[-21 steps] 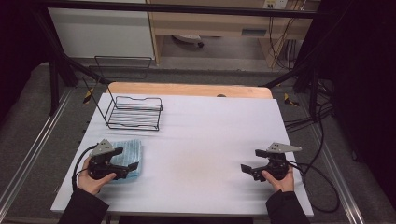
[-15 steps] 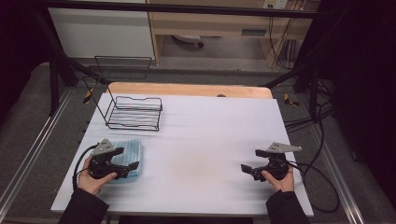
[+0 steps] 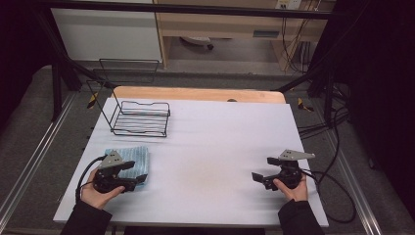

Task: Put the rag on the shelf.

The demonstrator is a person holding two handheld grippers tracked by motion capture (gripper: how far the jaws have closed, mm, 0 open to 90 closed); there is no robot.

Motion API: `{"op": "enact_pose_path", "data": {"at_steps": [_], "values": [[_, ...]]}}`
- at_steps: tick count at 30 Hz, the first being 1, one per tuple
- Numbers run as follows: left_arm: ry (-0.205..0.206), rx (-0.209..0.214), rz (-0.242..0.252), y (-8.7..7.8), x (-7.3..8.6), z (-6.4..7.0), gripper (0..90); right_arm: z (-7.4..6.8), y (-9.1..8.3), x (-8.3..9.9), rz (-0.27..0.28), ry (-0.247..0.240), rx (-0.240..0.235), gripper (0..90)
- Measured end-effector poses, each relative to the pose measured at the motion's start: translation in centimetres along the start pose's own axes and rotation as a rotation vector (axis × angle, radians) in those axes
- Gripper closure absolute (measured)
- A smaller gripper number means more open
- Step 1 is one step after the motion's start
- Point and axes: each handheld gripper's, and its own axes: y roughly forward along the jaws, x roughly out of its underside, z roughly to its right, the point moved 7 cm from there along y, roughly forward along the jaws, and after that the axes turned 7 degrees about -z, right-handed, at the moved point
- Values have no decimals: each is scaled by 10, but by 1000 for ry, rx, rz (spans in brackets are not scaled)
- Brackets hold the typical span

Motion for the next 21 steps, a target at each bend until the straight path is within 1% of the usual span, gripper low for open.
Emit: {"op": "enact_pose_path", "data": {"at_steps": [1, 3, 4, 5, 6, 8, 12, 15, 21], "values": [[11, -3, -27, 3, 2, 3, 358, 0, 0, 0, -1, -2, 1, 13], [25, -2, -51, 6, 5, 6, 399, 0, 1, 0, -2, -2, 1, 14], [25, -2, -51, 6, 5, 6, 418, 0, 1, 0, -3, -2, 0, 14], [42, 2, -80, 9, 7, 9, 438, 0, 1, 0, -6, -2, 0, 14], [42, 2, -80, 9, 7, 9, 459, 0, 2, 1, -7, -4, 0, 14], [52, 3, -101, 11, 9, 10, 498, 0, 2, 1, -11, -3, 0, 15], [70, -9, -144, 17, 14, 11, 533, -1, 2, 1, -16, -5, -1, 15], [75, -26, -165, 22, 16, 11, 545, -1, 2, 1, -18, -5, 0, 16], [82, -43, -176, 27, 19, 10, 578, 0, 3, 1, -18, -4, 0, 16]]}}
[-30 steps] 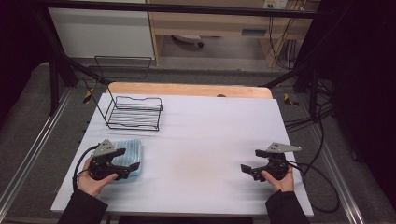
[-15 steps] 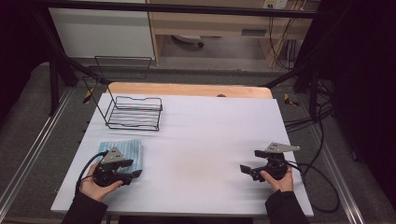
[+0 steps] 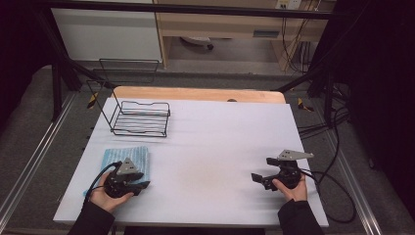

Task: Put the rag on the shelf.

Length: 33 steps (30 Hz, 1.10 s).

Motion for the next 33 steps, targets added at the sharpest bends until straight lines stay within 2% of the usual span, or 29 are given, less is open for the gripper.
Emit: {"op": "enact_pose_path", "data": {"at_steps": [8, 13, 18, 22, 27, 33], "values": [[-6, -18, -10, 2, 0, -1, 665, 0, 0, 0, -1, 0, 1, 16], [-8, -26, -9, 3, 0, -2, 756, 0, 0, 0, -1, 1, 1, 17], [-13, -27, -17, 3, -2, -3, 791, 0, 0, 0, 1, 1, 0, 19], [-41, 2, -1, 1, -4, -6, 806, 0, 0, 0, 2, 0, -2, 20], [-108, 58, 71, -9, -11, -9, 808, 1, -1, -1, 8, -1, -4, 21], [-150, 85, 109, -14, -17, -3, 807, 0, -1, -1, 9, 4, -7, 22]]}}
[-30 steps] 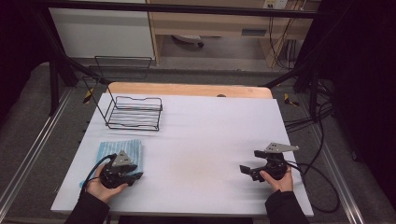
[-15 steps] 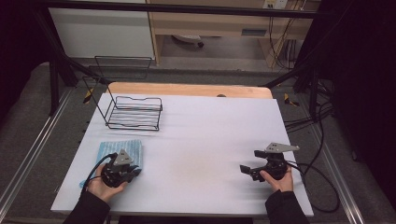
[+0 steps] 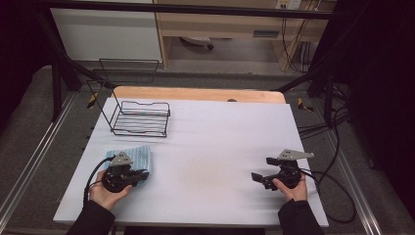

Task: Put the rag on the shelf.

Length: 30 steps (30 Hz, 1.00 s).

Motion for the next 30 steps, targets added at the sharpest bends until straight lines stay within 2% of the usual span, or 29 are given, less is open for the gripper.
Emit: {"op": "enact_pose_path", "data": {"at_steps": [1, 9, 10, 14, 15, 21, 26, 30], "values": [[-14, 11, 12, 0, -3, 6, 807, 0, 0, 0, -1, 1, -1, 23], [-30, 49, 35, 9, -18, 27, 803, 0, 1, 0, 0, 1, -1, 26], [-30, 47, 30, 15, -22, 33, 803, -1, 1, 0, -1, 2, -2, 26], [-22, 28, 15, 23, -28, 38, 801, -1, 2, -1, 0, -3, -2, 26], [-33, 26, 19, 25, -30, 40, 800, -2, 2, -1, 1, -1, -3, 27], [-54, 50, 35, 34, -49, 57, 799, -2, 3, -1, -1, -10, -4, 28], [-36, 60, 35, 49, -64, 73, 797, -3, 3, -1, -6, -10, -4, 28], [-21, 76, 28, 61, -69, 78, 788, -3, 3, 0, -7, -8, -5, 29]]}}
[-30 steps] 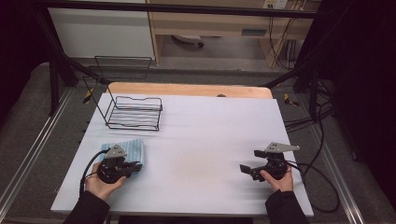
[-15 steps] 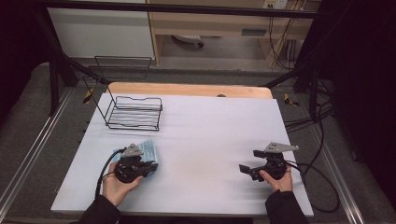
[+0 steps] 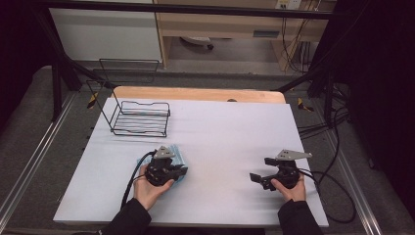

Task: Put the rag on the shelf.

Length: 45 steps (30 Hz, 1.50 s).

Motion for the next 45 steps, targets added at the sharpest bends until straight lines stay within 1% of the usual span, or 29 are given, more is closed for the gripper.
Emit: {"op": "enact_pose_path", "data": {"at_steps": [2, 5, 6, 7, 8, 10, 12, 13, 16, 18, 19, 20, 21, 22, 23, 24, 26, 29, 30, 32, 33, 34, 35, 36, 37, 38, 39, 42, 45], "values": [[8, 3, -15, 7, 1, 0, 773, 0, 0, 0, 2, 1, 1, 30], [14, 30, -20, 11, 4, -2, 747, 0, 0, 0, 0, 1, 2, 30], [20, 36, -20, 10, 4, -2, 688, -1, 1, 0, 0, -4, 0, 31], [23, 38, -16, 9, 4, -2, 646, -1, 2, 0, -3, 3, 0, 31], [28, 39, -14, 5, 4, -3, 605, -2, 3, 0, -5, -4, -1, 31], [57, 25, -9, -5, 3, -6, 526, -3, 4, -1, -7, -5, -1, 31], [63, 19, 2, -19, 1, -14, 452, -4, 5, -1, -10, -5, -4, 32], [69, 11, 13, -28, 1, -21, 452, -4, 5, -1, -10, -5, -4, 32], [57, -43, 27, -47, 1, -44, 362, -9, 8, -4, -9, -4, -4, 36], [37, -75, 30, -56, 4, -62, 348, -12, 10, -5, -14, -9, -3, 40], [22, -102, 22, -61, 8, -78, 344, -13, 11, -6, -16, -15, -4, 41], [22, -102, 22, -61, 8, -78, 344, -15, 12, -6, -20, -19, -5, 42], [6, -113, 21, -62, 10, -88, 344, -15, 12, -6, -20, -19, -5, 42], [-2, -119, 19, -62, 12, -94, 345, -20, 15, -8, -23, -22, -7, 49], [-16, -128, 12, -62, 14, -104, 345, -20, 15, -8, -23, -22, -7, 49], [-21, -137, 4, -60, 17, -110, 358, -26, 19, -11, -22, -24, -8, 58], [-17, -150, -16, -57, 21, -121, 374, -32, 22, -14, -21, -36, -2, 72], [-9, -159, -43, -52, 27, -130, 400, -38, 27, -17, -22, -40, 4, 77], [-11, -157, -55, -49, 30, -133, 432, -47, 33, -22, -17, -35, 9, 88], [-4, -141, -64, -46, 33, -134, 468, -56, 38, -28, -11, -32, 7, 93], [-4, -123, -81, -42, 38, -135, 488, -63, 42, -31, -12, -29, 8, 94], [-4, -123, -81, -42, 38, -135, 501, -67, 45, -33, -13, -25, 11, 98], [1, -119, -94, -40, 40, -135, 511, -72, 49, -36, -12, -25, 11, 104], [-8, -97, -96, -39, 43, -135, 532, -80, 54, -39, -16, -21, 3, 112], [-8, -97, -96, -39, 43, -135, 554, -80, 54, -39, -16, -21, 3, 112], [-10, -90, -94, -39, 44, -135, 556, -90, 63, -43, -24, -20, -4, 124], [-2, -80, -102, -40, 45, -135, 568, -98, 70, -45, -35, -19, -9, 131], [3, -71, -105, -39, 47, -134, 600, -114, 86, -52, -51, -32, -20, 175], [10, -74, -106, -38, 48, -134, 620, -129, 104, -59, -49, -49, -25, 265]]}}
